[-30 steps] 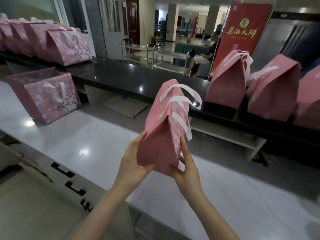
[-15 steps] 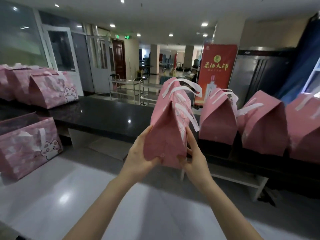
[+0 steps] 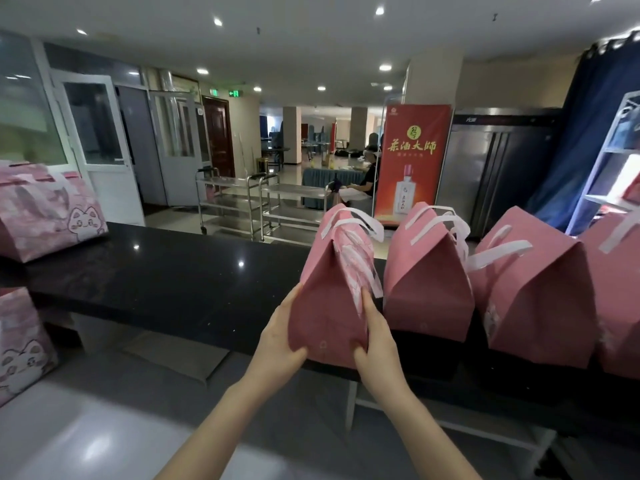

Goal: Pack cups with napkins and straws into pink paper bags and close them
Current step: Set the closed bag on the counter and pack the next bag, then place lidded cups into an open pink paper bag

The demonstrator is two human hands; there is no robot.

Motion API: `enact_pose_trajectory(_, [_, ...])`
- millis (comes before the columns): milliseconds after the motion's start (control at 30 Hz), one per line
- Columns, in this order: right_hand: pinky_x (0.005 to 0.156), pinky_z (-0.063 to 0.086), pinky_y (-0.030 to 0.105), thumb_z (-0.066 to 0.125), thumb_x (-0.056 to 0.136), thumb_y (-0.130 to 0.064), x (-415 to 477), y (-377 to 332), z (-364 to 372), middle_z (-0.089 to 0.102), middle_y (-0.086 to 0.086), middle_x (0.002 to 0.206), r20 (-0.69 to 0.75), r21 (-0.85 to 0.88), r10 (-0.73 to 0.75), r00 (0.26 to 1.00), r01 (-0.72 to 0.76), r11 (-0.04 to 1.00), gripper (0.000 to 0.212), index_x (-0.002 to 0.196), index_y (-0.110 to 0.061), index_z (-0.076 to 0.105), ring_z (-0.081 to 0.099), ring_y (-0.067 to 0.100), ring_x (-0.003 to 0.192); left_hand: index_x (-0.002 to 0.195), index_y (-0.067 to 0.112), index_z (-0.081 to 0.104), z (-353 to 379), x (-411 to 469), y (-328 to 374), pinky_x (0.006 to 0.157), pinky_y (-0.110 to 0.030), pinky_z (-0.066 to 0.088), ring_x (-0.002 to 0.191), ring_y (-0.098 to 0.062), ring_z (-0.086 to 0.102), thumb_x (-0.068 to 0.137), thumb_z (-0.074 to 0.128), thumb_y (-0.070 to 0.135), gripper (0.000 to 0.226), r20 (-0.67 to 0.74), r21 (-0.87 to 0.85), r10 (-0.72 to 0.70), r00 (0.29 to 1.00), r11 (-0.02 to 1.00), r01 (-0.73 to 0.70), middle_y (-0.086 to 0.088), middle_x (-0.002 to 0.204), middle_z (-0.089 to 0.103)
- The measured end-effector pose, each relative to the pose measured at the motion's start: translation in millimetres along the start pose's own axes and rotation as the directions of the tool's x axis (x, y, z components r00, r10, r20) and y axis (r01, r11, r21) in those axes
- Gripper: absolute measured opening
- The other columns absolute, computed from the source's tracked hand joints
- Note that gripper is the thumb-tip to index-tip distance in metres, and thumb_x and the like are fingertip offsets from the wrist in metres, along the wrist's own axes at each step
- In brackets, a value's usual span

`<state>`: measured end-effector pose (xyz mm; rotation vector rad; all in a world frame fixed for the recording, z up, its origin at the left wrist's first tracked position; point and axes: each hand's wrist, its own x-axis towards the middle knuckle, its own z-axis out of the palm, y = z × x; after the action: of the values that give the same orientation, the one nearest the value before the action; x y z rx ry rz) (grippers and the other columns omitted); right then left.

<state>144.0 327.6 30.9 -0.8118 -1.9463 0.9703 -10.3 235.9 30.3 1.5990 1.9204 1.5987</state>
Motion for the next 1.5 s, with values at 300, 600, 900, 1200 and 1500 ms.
enact_pose_trajectory(300, [0.082, 0.027, -0.005, 0.040, 0.081, 0.015, 57, 22, 28, 0.038, -0.005, 0.137, -0.165, -0.111, 0.046, 0.985, -0.065, 0.992, 0.101, 0.143, -0.056, 0.004, 0.044, 0.006, 0.115, 0.147, 0.049, 0.018, 17, 68, -47, 0.098, -0.008, 0.038, 0.130, 0.005, 0.037, 0.066, 0.054, -0.010, 0.107, 0.037, 0.004, -0.023, 0.999, 1.000, 0.023, 0.015, 0.144, 0.038])
enact_pose_trajectory(600, [0.089, 0.031, 0.016, 0.038, 0.081, 0.015, 89, 26, 42, 0.039, -0.001, 0.142, -0.265, -0.176, 0.110, 0.958, -0.160, 0.971, 0.097, 0.148, -0.047, 0.007, 0.043, 0.010, 0.117, 0.147, 0.050, 0.017, 27, 103, -65, 0.096, -0.003, 0.035, 0.126, 0.012, 0.036, 0.067, 0.051, -0.012, 0.107, 0.051, -0.017, 0.012, 0.999, 1.000, -0.011, 0.010, 0.144, 0.037])
enact_pose_trajectory(900, [0.112, 0.029, 0.030, 0.054, 0.091, -0.006, 18, 0, 55, 0.031, -0.006, 0.149, -0.361, -0.144, -0.003, 0.933, -0.052, 0.988, 0.073, 0.147, -0.042, 0.023, 0.031, 0.009, 0.137, 0.141, 0.054, 0.032, -24, 37, -68, 0.096, -0.018, 0.043, 0.124, 0.008, 0.046, 0.083, 0.066, 0.006, 0.082, -0.085, -0.028, -0.048, 0.995, 0.999, 0.046, 0.022, 0.136, 0.048])
enact_pose_trajectory(1200, [0.104, 0.029, 0.019, 0.060, 0.087, -0.005, -42, -42, 156, 0.046, -0.007, 0.136, 0.013, -0.093, -0.147, 0.989, 0.148, 0.985, 0.044, 0.128, -0.022, 0.056, 0.042, 0.008, 0.127, 0.108, 0.044, 0.060, -137, -93, -89, 0.074, -0.013, 0.050, 0.088, -0.004, 0.065, 0.087, 0.064, 0.005, 0.045, -0.361, 0.039, -0.218, 0.907, 0.968, 0.248, 0.017, 0.090, 0.068])
enact_pose_trajectory(1500, [0.104, 0.033, 0.021, 0.060, 0.092, -0.016, -78, -115, 312, 0.044, -0.012, 0.136, 0.440, -0.097, -0.231, 0.867, 0.302, 0.948, 0.036, 0.126, -0.028, 0.055, 0.041, 0.006, 0.127, 0.100, 0.044, 0.060, -301, -178, -132, 0.073, -0.014, 0.050, 0.084, -0.002, 0.064, 0.085, 0.066, 0.004, 0.044, -0.582, 0.115, -0.240, 0.777, 0.921, 0.371, 0.020, 0.088, 0.068])
